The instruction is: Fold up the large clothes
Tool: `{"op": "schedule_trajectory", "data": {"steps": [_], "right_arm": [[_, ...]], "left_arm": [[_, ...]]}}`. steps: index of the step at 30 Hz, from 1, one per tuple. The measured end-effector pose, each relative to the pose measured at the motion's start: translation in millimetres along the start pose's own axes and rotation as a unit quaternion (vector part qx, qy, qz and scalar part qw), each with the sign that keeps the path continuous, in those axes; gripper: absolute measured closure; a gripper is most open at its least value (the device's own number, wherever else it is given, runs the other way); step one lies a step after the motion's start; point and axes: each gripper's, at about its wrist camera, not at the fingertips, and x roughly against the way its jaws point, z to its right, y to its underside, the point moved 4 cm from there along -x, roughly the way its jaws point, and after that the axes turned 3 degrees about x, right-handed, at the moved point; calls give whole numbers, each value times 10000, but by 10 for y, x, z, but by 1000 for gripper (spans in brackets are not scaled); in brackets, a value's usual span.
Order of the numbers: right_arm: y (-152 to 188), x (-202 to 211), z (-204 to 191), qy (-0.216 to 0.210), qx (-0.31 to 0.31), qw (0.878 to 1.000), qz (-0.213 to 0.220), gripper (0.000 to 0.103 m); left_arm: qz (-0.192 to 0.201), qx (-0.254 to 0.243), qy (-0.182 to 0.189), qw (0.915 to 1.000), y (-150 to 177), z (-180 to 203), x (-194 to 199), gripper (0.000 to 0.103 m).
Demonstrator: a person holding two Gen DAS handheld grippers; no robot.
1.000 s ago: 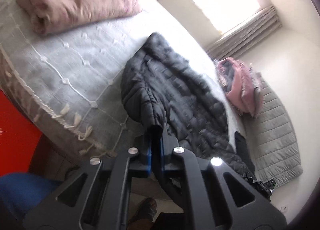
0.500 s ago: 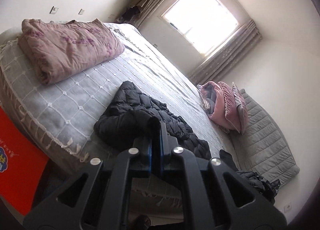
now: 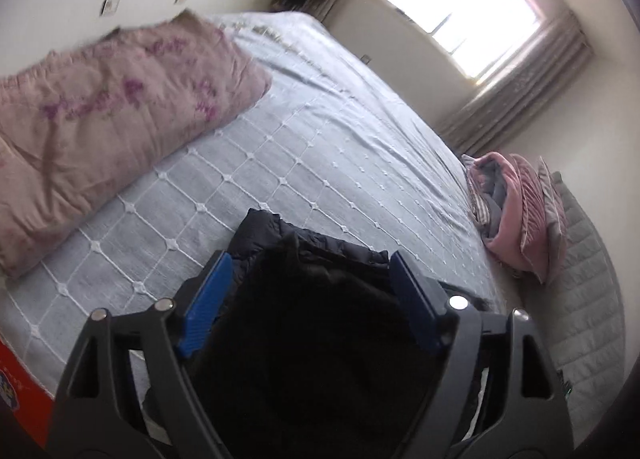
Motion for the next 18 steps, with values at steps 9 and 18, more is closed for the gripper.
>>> {"op": "schedule_trajectory", "data": {"steps": [9,18], "right_arm": [[156,-654,491,1716,1642,9686,-734,18],[436,-1076,231,2216,2900,9245,-1102,93]], "left_arm": [[-912,281,-474,9943,323,-601,-925,15],[-570,-569,-791,9936,332,-382,-1063,94]]}}
